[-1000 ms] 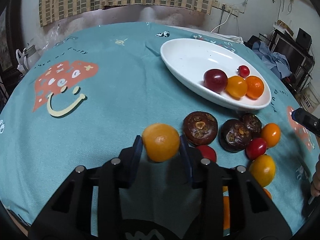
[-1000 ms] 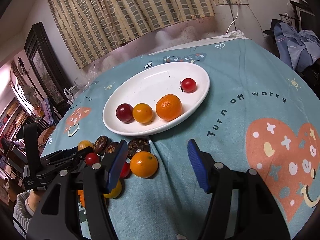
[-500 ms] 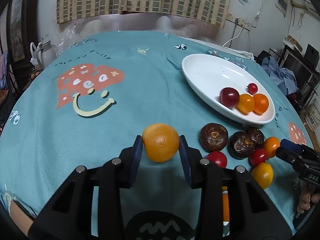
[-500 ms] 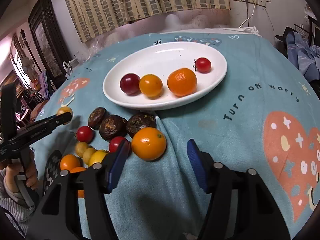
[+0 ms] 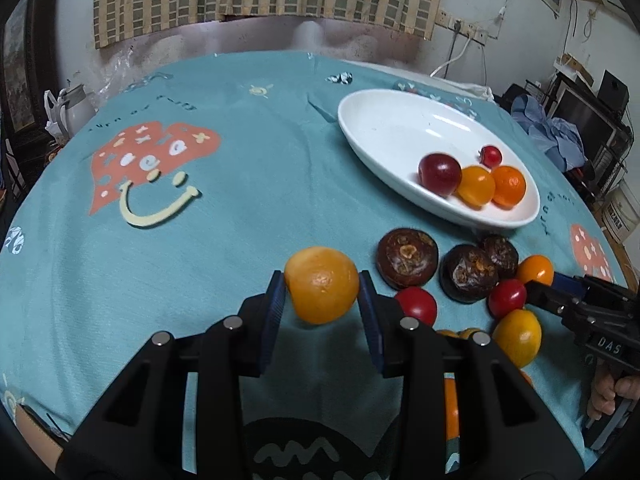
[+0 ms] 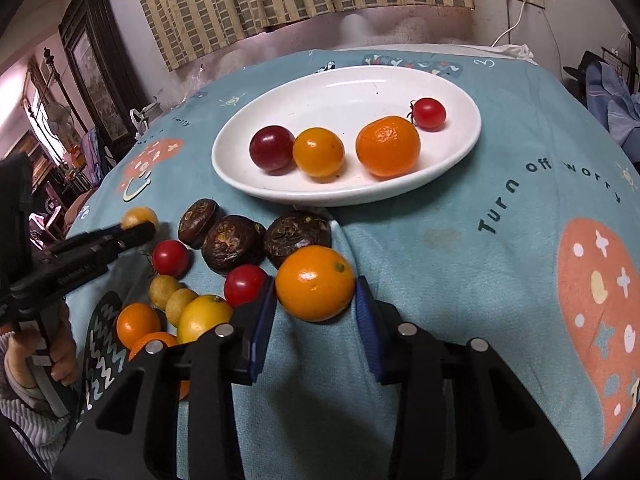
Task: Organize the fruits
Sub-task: 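Grasp a small orange fruit with the right gripper while the left holds its fruit, then place both held fruits on the white plate and open both grippers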
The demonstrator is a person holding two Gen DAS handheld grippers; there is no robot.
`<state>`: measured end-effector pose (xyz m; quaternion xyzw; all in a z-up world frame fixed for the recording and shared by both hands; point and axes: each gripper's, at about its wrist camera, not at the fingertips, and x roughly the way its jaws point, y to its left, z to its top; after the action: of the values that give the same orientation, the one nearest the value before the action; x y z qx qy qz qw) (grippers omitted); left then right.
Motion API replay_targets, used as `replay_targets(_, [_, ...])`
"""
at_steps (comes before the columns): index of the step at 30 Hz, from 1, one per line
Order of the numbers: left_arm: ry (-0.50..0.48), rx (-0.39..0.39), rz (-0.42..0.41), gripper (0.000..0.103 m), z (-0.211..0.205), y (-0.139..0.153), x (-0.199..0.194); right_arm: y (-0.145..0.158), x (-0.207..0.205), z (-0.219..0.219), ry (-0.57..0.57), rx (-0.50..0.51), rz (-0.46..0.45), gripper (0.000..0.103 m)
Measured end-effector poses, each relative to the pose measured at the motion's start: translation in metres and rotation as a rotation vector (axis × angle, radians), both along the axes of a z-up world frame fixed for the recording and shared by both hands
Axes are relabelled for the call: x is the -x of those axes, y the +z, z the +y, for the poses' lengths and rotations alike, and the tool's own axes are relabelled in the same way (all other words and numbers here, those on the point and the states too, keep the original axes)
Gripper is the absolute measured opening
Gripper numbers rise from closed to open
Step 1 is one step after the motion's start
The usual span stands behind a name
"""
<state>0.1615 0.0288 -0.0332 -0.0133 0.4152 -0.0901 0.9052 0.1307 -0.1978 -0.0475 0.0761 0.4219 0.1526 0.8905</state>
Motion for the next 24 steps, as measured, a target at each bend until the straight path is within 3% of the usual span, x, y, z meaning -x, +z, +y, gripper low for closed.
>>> replay_targets(4, [-0.005,-0.018,-0.007,0.037,-0.005,0.000,0.003,0.017,0.005,-0.008,0.016,-0.035,-0.048,0.039])
replay_targets(7, [0.006,0.013,-0.037,0.037,-0.005,0.018,0.004,0.039,0.016,-0.019,-0.028,-0.037,-0.141,0.039])
replay_targets(10, [-0.010,0.035,-0.056,0.037,-0.012,0.039,-0.006,0.058,0.014,-0.034,-0.034,-0.116,-0.158,0.039])
replay_targets(15, [-0.046,-0.015,-0.096,0.038,-0.042,0.068,-0.041,0.089,-0.024,-0.044,-0.095,-0.036,-0.209,0.039])
replay_targets(19, [-0.061,-0.010,-0.080,0.038,-0.062,0.067,-0.081,0.085,-0.068,-0.036,-0.101,0.011,-0.199,0.039])
replay_targets(24, [-0.064,0.002,-0.008,0.038,-0.074,0.040,-0.121,0.048,-0.124,-0.008,-0.051,0.101,-0.120,0.040])
